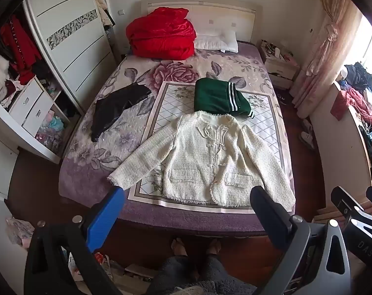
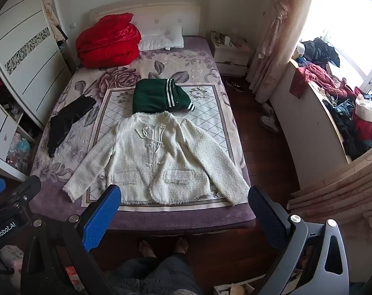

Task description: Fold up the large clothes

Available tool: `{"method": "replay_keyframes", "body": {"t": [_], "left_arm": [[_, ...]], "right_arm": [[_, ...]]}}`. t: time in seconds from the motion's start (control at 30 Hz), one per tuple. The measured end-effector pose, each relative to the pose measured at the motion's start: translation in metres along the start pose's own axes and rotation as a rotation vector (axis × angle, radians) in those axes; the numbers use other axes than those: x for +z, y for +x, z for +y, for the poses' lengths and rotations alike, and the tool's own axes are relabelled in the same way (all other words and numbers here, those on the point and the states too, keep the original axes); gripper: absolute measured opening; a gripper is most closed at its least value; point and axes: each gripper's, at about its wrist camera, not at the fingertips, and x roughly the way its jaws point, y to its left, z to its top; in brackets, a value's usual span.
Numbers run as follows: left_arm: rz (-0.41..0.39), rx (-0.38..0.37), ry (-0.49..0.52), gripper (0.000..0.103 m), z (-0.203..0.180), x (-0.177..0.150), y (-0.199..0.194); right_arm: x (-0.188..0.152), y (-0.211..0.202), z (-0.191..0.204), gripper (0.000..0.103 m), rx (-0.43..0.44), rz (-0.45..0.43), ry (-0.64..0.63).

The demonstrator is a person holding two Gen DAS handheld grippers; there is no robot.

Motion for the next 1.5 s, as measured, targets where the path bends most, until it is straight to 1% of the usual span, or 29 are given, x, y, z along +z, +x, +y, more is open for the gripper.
{"method": "replay_keyframes", "body": {"t": [0.27,0.37,0.43,0.63,0.7,0.97,1.07,1.13,1.33,1.5], "left_arm": [[-0.003,0.003,0.004,0.103,-0.004,0.000,0.002],[-0.006,-0.002,-0.002,0.103,0.000,0.000,0.000],[-0.007,-0.001,-0.001,0.103,0.000,0.000,0.000],[-0.009,-0.002,-0.002,0.103,0.000,0.000,0.000],[-0.010,-0.003,-0.005,0.103,0.003,0.011,-0.005],[-0.019,0.001,0.005,0.103,0.000,0.017,-0.013],[-0.026,0.006,0.006,0.103,-0.001,0.016,-0.015],[-0.028,0.007,0.008,0.103,-0.001,0.017,-0.015],[-0.034,0.011,0.009,0.103,-0.002,0.018,-0.017],[-0.039,0.013,0.009,0.103,-0.003,0.020,-0.018]], "right_arm": [[0.000,0.001,-0.001,0.103,0.010,-0.013,0.002],[0.000,-0.002,-0.001,0.103,0.009,-0.013,0.008],[0.006,-0.007,-0.001,0.103,0.007,-0.013,0.008],[0.006,-0.005,0.002,0.103,0.002,-0.016,0.003],[0.008,-0.005,0.003,0.103,0.001,-0.017,0.002],[0.012,-0.009,0.009,0.103,0.000,-0.022,0.000],[0.012,-0.009,0.010,0.103,0.002,-0.023,0.001],[0.022,-0.016,0.014,0.103,0.003,-0.025,-0.005],[0.028,-0.021,0.015,0.103,0.008,-0.025,-0.006],[0.027,-0.021,0.013,0.103,0.007,-0.030,-0.006]]}}
